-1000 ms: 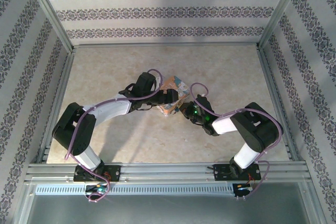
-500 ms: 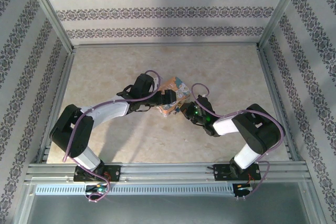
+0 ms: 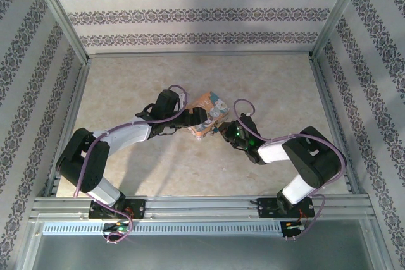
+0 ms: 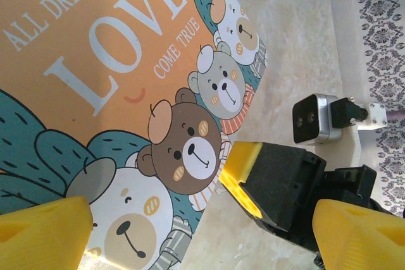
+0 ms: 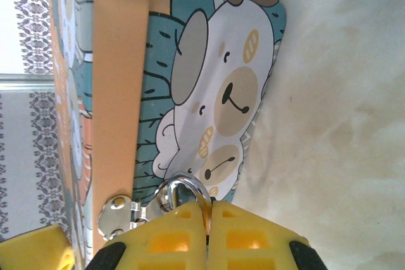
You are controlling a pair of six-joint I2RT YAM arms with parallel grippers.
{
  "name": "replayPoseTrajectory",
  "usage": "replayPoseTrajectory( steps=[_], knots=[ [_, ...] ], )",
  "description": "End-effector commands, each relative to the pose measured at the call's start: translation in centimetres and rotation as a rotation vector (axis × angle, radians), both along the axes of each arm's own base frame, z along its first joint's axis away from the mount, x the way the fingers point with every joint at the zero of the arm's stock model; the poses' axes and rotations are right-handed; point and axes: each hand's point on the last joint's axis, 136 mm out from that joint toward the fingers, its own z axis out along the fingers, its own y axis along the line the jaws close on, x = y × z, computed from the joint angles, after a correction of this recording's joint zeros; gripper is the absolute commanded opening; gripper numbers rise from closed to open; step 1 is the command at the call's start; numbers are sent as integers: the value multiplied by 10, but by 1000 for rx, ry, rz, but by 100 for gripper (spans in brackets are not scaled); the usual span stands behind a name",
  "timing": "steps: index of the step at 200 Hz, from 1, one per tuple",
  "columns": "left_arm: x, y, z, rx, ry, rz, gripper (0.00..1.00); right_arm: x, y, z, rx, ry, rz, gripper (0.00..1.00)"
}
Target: Unlock a padlock with a key
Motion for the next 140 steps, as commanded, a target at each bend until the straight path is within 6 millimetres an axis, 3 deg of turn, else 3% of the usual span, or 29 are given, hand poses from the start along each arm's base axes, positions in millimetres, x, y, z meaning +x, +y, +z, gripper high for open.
replayPoseTrajectory(
  steps=[1, 64, 140],
  knots=[
    [-12, 34, -46, 132, 134, 77, 92, 6, -21, -2, -36, 3, -93, 0],
    [-8, 39, -46, 120, 130, 96, 92, 1, -33, -9, -101, 20, -105, 0],
    [-9, 41, -41, 133, 116, 93, 92, -16, -42, -43, -275, 109, -40, 0]
  ],
)
